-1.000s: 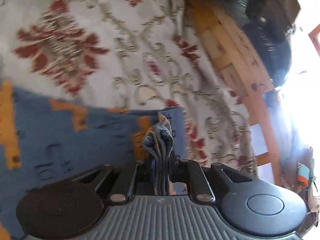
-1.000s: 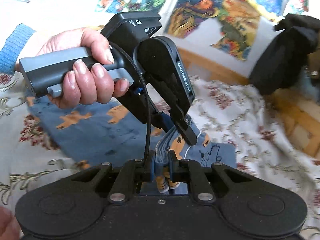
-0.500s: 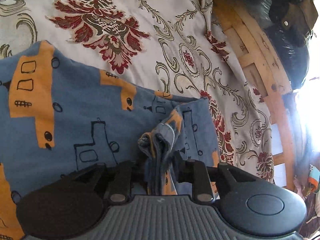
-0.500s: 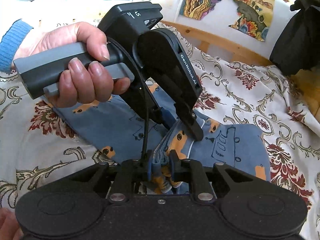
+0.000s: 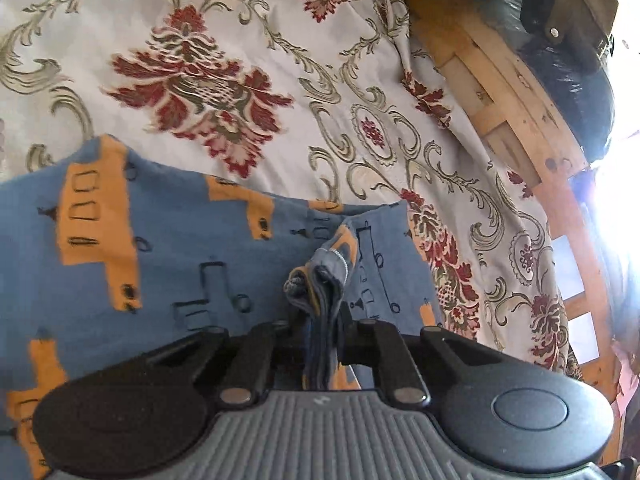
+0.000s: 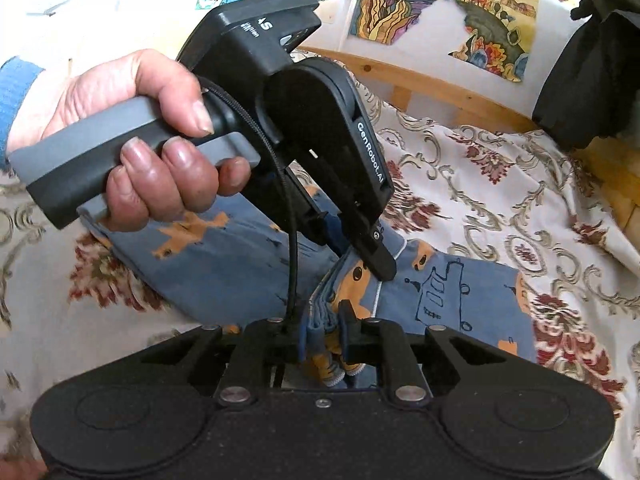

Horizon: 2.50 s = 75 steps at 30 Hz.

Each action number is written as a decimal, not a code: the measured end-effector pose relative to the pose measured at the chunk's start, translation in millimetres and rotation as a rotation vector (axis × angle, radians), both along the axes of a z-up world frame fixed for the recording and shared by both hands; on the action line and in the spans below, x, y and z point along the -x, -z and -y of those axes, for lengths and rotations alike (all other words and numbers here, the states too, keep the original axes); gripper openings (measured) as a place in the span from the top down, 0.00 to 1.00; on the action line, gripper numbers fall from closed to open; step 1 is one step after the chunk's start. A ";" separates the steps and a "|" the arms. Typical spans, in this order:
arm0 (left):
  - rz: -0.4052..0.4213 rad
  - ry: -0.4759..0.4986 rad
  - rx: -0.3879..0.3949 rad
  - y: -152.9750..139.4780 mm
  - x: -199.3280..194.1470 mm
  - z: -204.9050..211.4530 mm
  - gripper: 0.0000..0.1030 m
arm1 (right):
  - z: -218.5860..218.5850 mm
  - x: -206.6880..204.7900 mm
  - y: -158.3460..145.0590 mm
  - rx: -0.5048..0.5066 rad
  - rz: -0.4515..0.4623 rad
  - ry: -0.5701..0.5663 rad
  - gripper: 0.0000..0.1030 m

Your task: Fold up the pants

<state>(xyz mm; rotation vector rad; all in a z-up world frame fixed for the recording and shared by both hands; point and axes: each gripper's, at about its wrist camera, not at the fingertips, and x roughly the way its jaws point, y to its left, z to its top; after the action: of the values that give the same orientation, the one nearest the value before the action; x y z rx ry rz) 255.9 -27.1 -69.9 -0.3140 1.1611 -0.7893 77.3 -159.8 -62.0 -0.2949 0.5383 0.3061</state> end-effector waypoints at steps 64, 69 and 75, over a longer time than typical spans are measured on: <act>0.470 -0.488 -0.582 -2.1 134.1 -53.2 0.03 | 60.3 -36.0 3.3 0.296 0.019 0.059 0.02; 0.471 -0.519 -0.544 -8.7 145.7 -62.8 0.02 | 61.6 -35.7 4.7 0.268 0.039 0.075 0.02; 0.609 -0.730 -0.565 -36.4 172.0 -106.0 0.02 | 42.6 -14.1 -9.3 0.179 0.185 -0.022 0.01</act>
<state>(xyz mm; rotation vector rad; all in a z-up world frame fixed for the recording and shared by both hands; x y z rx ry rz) 83.9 78.8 -33.5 -0.0007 0.5725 0.1097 91.4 -202.4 -52.7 -0.4975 0.3804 0.2492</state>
